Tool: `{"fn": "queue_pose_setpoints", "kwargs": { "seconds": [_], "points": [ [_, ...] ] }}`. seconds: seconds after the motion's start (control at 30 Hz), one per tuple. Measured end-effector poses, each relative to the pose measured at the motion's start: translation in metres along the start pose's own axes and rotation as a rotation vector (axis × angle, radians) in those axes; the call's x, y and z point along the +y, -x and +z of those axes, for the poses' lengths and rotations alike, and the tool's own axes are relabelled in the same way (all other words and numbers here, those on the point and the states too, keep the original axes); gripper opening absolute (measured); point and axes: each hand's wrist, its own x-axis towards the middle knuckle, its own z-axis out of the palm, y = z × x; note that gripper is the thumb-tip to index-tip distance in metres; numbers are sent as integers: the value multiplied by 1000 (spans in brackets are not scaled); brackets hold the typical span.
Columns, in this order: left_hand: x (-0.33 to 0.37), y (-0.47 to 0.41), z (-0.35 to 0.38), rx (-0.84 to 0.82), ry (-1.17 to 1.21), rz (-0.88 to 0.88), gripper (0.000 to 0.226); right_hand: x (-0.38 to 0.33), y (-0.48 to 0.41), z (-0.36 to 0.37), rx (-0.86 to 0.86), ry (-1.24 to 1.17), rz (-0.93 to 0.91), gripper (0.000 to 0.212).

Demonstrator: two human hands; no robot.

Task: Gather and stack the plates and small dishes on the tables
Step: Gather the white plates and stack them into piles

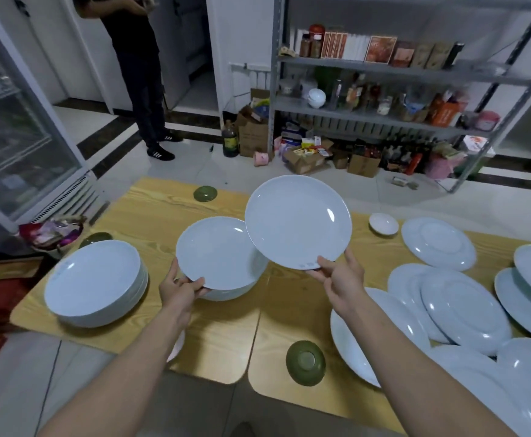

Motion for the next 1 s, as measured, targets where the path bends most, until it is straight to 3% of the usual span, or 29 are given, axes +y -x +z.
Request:
{"fn": "queue_pose_setpoints", "kwargs": {
  "seconds": [0.63,1.0],
  "points": [
    [-22,-68,-32,4,-109,-97,84,57,-14,39,98,36,34,79],
    [-33,-81,-45,-40,-181,-117,77,99,-30,62,79,162,203,83]
  ]
}}
